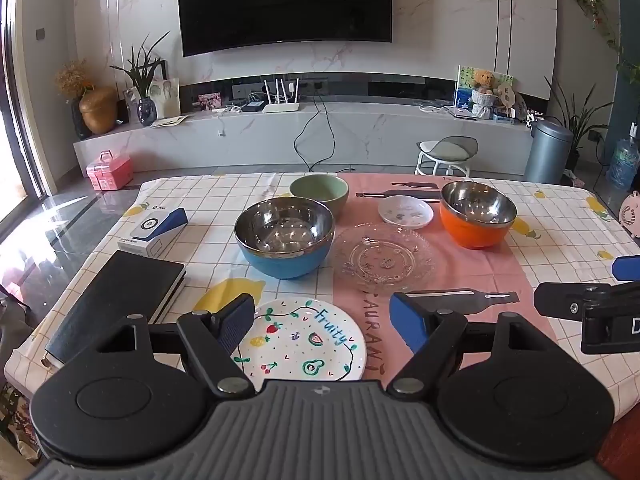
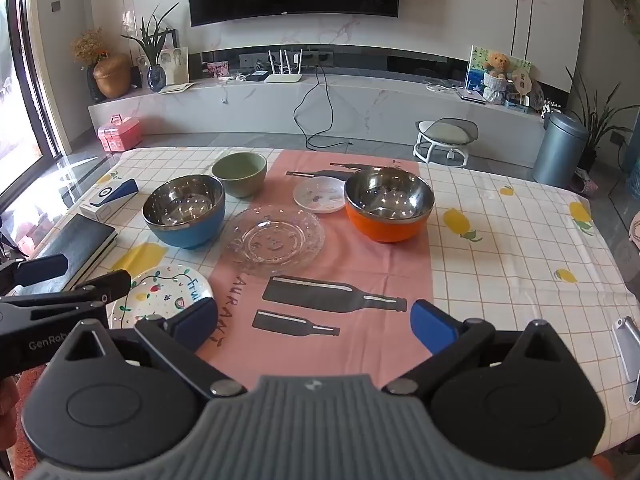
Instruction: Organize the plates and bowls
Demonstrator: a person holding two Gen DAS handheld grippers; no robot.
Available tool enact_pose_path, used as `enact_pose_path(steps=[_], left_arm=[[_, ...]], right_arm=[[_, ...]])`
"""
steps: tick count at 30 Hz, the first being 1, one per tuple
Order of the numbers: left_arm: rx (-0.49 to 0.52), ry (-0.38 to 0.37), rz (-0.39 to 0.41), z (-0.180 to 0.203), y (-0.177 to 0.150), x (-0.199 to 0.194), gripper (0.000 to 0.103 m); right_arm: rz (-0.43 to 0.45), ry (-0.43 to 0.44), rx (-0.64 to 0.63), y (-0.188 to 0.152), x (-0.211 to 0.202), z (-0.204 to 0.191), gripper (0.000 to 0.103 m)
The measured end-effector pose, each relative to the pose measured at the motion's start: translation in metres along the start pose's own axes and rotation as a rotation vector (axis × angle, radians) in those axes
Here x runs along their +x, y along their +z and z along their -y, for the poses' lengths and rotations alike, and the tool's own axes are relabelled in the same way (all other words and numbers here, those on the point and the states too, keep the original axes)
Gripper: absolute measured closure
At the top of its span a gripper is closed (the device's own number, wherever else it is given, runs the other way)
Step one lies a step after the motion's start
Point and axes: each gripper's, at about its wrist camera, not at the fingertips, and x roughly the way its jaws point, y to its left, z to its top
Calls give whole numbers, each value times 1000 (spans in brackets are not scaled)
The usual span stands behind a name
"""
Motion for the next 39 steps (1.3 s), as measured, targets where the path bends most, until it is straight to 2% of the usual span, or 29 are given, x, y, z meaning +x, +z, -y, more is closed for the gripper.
enact_pose_path(steps=[39], left_arm=[[6,2,-13,0,-9,6,13]], right_arm=[[-21,20,14,-3,1,2,3]])
